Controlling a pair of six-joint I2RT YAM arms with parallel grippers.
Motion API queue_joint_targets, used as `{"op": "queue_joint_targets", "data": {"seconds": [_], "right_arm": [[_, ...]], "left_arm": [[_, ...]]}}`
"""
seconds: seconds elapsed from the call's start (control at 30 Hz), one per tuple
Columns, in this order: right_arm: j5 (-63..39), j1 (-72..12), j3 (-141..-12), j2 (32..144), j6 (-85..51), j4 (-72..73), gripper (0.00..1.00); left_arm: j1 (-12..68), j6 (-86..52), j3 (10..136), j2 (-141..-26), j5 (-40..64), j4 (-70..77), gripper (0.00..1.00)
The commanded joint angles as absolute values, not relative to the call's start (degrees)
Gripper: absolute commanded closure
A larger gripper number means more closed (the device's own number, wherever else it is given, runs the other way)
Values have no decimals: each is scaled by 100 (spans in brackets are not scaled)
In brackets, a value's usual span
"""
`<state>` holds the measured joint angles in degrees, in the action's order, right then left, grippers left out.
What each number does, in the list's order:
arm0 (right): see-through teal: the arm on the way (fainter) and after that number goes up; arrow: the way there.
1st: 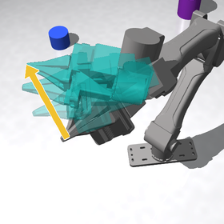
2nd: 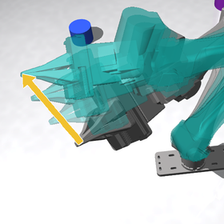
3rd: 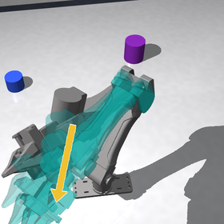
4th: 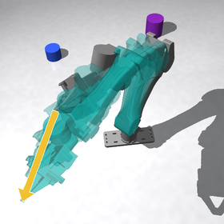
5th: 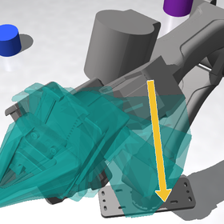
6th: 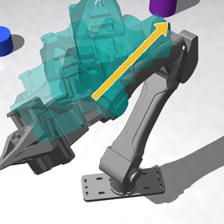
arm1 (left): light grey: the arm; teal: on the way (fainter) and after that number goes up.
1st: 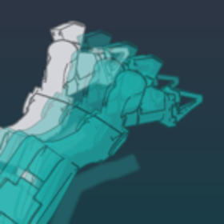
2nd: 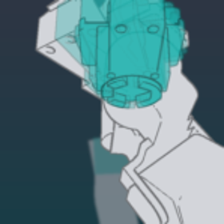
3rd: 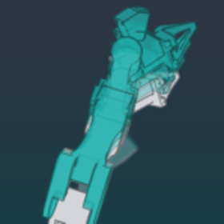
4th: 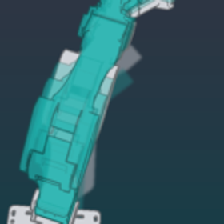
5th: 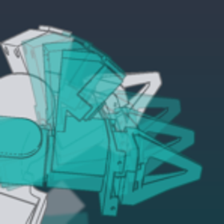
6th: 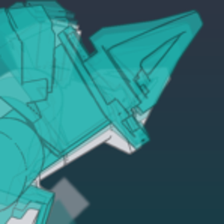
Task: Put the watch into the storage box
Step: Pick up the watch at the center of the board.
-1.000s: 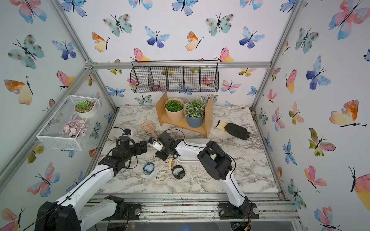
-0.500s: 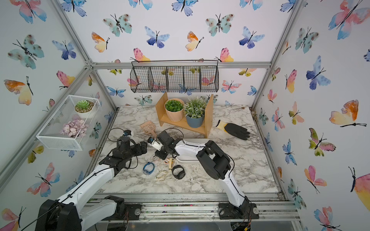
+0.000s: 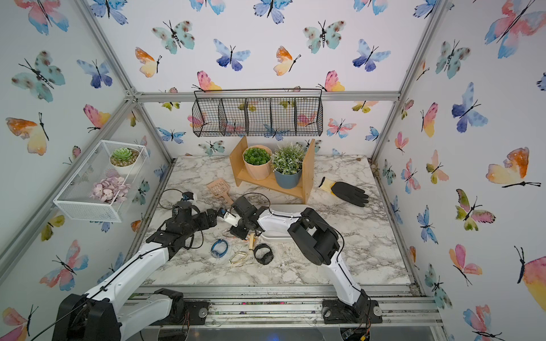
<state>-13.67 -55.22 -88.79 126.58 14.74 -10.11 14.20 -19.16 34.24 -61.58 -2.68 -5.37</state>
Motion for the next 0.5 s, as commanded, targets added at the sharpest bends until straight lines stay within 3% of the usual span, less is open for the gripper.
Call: {"op": "queue_joint_targets", "data": {"seconds": [0.0, 0.47], "right_arm": [[-1521, -5581, -8982, 12833, 1555, -1026, 73], [-1687, -5599, -8749, 12388, 1486, -657, 92]], "left_arm": [[1389, -1929, 3428, -6176, -98, -491, 8], [1389, -1978, 3539, -6029, -64, -610, 8]]}}
